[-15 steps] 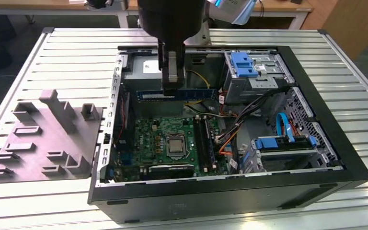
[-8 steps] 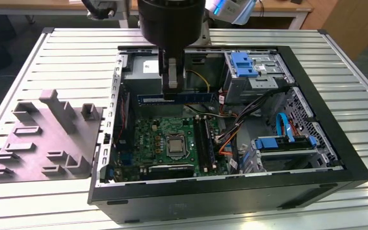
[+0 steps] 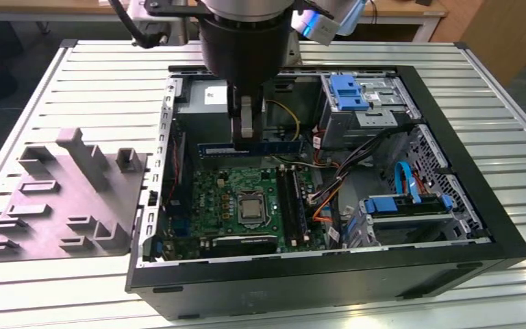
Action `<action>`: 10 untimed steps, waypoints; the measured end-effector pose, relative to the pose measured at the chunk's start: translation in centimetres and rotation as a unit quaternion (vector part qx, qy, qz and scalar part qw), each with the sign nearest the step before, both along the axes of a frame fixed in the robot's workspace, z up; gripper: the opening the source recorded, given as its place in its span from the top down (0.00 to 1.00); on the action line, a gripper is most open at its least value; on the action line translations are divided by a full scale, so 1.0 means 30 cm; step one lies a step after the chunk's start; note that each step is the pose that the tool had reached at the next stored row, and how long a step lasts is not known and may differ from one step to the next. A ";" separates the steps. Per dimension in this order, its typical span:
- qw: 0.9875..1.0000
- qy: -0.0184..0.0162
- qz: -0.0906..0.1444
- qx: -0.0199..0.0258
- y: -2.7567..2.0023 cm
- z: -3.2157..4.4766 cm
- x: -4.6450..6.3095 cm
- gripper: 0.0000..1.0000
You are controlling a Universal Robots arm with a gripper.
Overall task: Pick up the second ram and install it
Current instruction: 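Pick up the second ram and move it above second insertion slot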
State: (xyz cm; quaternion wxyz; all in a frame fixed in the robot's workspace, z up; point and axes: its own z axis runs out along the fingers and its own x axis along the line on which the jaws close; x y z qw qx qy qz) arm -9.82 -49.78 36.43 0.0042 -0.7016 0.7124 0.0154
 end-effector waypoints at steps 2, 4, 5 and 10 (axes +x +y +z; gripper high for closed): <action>1.000 0.000 0.000 0.000 0.000 -0.012 0.000 0.88; 1.000 0.000 0.000 0.000 0.000 -0.024 -0.001 0.88; 1.000 0.000 0.000 0.000 0.000 -0.030 -0.002 0.88; 1.000 0.000 0.000 0.000 0.002 -0.060 -0.002 0.88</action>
